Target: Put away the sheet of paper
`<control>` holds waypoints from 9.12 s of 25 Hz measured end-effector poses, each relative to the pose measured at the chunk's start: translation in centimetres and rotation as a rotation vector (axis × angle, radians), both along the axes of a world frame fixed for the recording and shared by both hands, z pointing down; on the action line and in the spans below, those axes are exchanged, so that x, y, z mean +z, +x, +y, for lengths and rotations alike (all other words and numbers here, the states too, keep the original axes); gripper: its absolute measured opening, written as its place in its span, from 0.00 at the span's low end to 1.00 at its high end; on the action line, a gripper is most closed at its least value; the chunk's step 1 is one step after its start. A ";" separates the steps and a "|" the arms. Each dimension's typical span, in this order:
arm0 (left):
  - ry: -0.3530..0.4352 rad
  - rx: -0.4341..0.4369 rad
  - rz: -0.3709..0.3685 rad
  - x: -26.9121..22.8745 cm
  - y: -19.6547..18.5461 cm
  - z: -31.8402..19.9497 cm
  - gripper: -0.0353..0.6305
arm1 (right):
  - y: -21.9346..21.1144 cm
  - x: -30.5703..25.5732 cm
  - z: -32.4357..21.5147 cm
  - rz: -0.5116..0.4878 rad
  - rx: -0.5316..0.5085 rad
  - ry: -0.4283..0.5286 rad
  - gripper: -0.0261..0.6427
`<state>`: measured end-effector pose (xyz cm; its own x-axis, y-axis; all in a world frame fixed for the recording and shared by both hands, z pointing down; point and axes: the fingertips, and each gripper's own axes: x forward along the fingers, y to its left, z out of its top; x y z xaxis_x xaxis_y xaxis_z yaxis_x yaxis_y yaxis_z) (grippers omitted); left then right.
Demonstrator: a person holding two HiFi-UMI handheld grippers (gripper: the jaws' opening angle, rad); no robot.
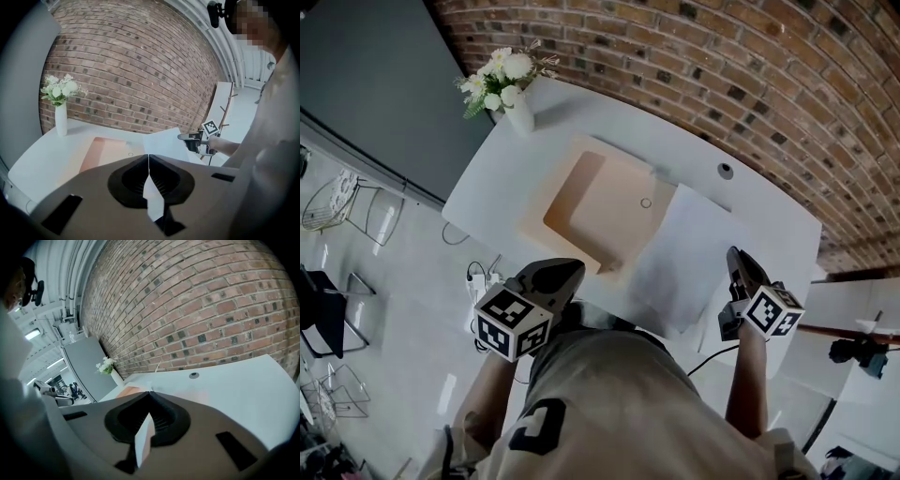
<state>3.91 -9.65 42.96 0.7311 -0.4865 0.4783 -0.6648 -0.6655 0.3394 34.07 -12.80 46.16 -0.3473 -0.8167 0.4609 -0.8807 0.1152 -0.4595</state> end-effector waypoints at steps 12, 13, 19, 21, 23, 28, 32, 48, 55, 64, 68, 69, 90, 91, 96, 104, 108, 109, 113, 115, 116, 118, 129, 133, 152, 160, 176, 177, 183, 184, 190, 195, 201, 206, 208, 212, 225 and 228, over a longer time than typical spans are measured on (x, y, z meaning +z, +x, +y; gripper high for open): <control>0.014 -0.025 -0.049 0.6 -1.9 0.0 0.08 | 0.1 2.3 -0.6 0.053 0.023 -0.015 0.07; 0.016 -0.026 -0.048 0.5 -2.1 0.1 0.08 | -0.1 2.5 -0.6 0.054 0.024 -0.019 0.07; 0.009 -0.023 -0.044 0.9 -2.6 0.6 0.08 | -1.0 3.3 -1.2 0.035 0.027 -0.015 0.07; 0.003 -0.018 -0.041 1.0 -2.7 0.8 0.08 | -0.9 3.8 -1.4 0.042 0.040 -0.024 0.07; 0.000 -0.019 -0.041 1.1 -3.0 0.9 0.08 | -0.9 4.4 -1.7 0.053 0.045 -0.035 0.07; -0.004 -0.022 -0.039 1.3 -3.8 1.0 0.08 | -0.7 5.3 -2.4 0.092 0.048 -0.052 0.07; -0.005 -0.014 -0.035 1.3 -3.9 0.9 0.08 | -1.0 5.0 -3.2 0.099 0.044 -0.038 0.07; -0.001 -0.014 -0.035 1.1 -4.3 0.0 0.08 | -2.3 5.2 -4.9 0.073 0.011 -0.030 0.07; -0.006 -0.018 -0.046 1.2 -4.2 0.2 0.08 | -2.9 6.2 -5.2 0.040 0.002 -0.042 0.07; -0.018 -0.019 -0.070 1.4 -2.1 1.0 0.08 | -2.8 7.4 -6.2 -0.057 0.002 -0.050 0.07; -0.016 -0.034 -0.090 1.2 -1.1 1.4 0.08 | -2.9 8.1 -6.7 -0.109 -0.006 -0.058 0.07; -0.016 -0.038 -0.094 1.1 -0.8 1.5 0.08 | -2.9 8.2 -6.8 -0.118 -0.010 -0.060 0.07; -0.015 -0.155 -0.145 0.9 1.1 4.1 0.08 | -4.5 10.2 -8.7 -0.253 -0.057 -0.088 0.07; -0.011 -0.154 -0.143 0.8 0.8 3.9 0.08 | -4.8 10.2 -8.9 -0.256 -0.054 -0.088 0.07; -0.023 -0.143 -0.118 1.1 -0.7 3.7 0.08 | -5.5 10.6 -8.6 -0.244 -0.024 -0.100 0.07; -0.019 -0.125 -0.079 1.4 -4.1 2.1 0.08 | -7.1 10.4 -8.9 -0.210 0.016 -0.111 0.07; -0.012 -0.112 -0.062 1.3 -5.0 1.4 0.08 | -7.2 10.6 -8.9 -0.204 0.040 -0.122 0.07; -0.008 -0.107 -0.061 1.3 -5.2 1.3 0.08 | -7.1 10.7 -8.9 -0.205 0.047 -0.124 0.07; -0.006 -0.100 -0.059 1.4 -5.6 1.1 0.08 | -6.9 11.1 -9.2 -0.222 0.066 -0.133 0.07; -0.004 -0.104 -0.057 1.3 -5.7 1.1 0.08 | -6.8 11.2 -9.5 -0.244 0.077 -0.133 0.07; -0.003 -0.106 -0.058 1.3 -5.8 1.1 0.08 | -6.8 11.3 -9.6 -0.253 0.081 -0.133 0.07; -0.002 -0.110 -0.061 1.2 -5.9 1.2 0.08 | -6.9 11.5 -9.9 -0.261 0.081 -0.135 0.07; -0.014 -0.164 -0.068 1.0 -6.3 1.6 0.08 | -8.5 12.5 -11.3 -0.312 0.057 -0.153 0.07; -0.021 -0.181 -0.074 1.1 -6.6 1.8 0.08 | -9.0 12.7 -11.6 -0.325 0.053 -0.161 0.07; -0.042 -0.221 -0.056 1.7 -8.2 0.9 0.08 | -10.9 13.0 -13.5 -0.357 0.051 -0.174 0.07; -0.035 -0.241 -0.055 1.6 -9.7 -0.1 0.08 | -11.2 13.0 -13.7 -0.346 0.057 -0.184 0.07; -0.035 -0.245 -0.039 2.2 -11.9 -0.6 0.08 | -11.9 12.3 -13.6 -0.321 0.065 -0.174 0.07; -0.035 -0.244 -0.038 2.2 -12.0 -0.6 0.08 | -12.0 12.2 -13.6 -0.321 0.067 -0.175 0.07; -0.038 -0.235 -0.025 2.5 -12.4 -0.7 0.08 | -12.5 12.2 -13.5 -0.322 0.076 -0.177 0.07; -0.039 -0.231 -0.023 2.6 -12.5 -0.8 0.08 | -12.5 12.2 -13.5 -0.323 0.078 -0.178 0.07; -0.042 -0.207 -0.011 2.8 -12.3 -1.4 0.08 | -12.4 12.2 -13.5 -0.321 0.092 -0.177 0.07; -0.037 -0.185 -0.011 2.7 -12.6 -1.9 0.08 | -12.5 12.3 -13.4 -0.325 0.108 -0.176 0.07; -0.041 -0.163 -0.008 2.8 -13.1 -2.0 0.08 | -12.9 12.3 -13.3 -0.332 0.127 -0.172 0.07; -0.045 -0.144 -0.005 3.0 -13.8 -2.3 0.08 | -13.4 12.4 -13.6 -0.352 0.153 -0.168 0.07; -0.047 -0.137 -0.004 3.1 -14.1 -2.3 0.08 | -13.5 12.5 -13.8 -0.375 0.171 -0.167 0.07; -0.055 -0.129 -0.005 3.3 -14.8 -2.4 0.08 | -13.9 12.9 -14.2 -0.410 0.192 -0.166 0.07; -0.088 -0.142 -0.001 4.2 -16.2 -2.9 0.08 | -16.3 14.1 -16.1 -0.451 0.142 -0.197 0.07; -0.094 -0.145 -0.001 4.3 -16.3 -3.0 0.08 | -16.7 14.5 -16.5 -0.452 0.130 -0.208 0.07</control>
<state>-12.37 -12.67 47.30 0.6558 -0.5401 0.5274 -0.7521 -0.5280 0.3945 17.34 -29.32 60.69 -0.4514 -0.7731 0.4456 -0.5899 -0.1162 -0.7991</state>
